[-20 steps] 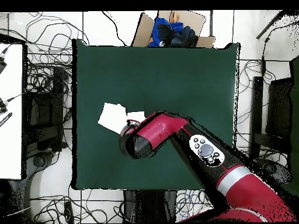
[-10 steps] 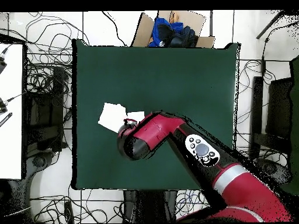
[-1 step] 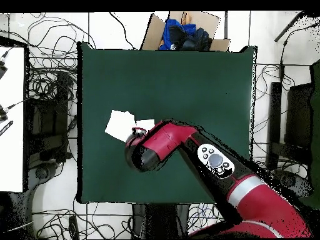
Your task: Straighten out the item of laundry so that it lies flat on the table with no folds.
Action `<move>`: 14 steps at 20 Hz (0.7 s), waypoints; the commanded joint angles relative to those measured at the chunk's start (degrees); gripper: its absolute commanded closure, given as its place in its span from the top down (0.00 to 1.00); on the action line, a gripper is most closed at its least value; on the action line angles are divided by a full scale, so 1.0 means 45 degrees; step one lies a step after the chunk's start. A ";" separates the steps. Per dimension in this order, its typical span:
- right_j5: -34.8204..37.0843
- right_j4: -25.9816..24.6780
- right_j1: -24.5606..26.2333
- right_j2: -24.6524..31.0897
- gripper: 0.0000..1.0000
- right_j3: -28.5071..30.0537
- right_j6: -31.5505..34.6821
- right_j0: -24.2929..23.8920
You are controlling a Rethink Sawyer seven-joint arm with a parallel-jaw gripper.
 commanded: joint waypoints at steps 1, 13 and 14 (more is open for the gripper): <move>-0.0185 -0.0601 0.0693 -0.0973 1.00 -0.0568 0.0693 0.0351; -0.0210 -0.1014 0.1320 -0.1195 1.00 -0.0963 0.0477 0.0496; -0.0170 -0.1104 0.1438 -0.1304 1.00 -0.1085 0.0496 0.0566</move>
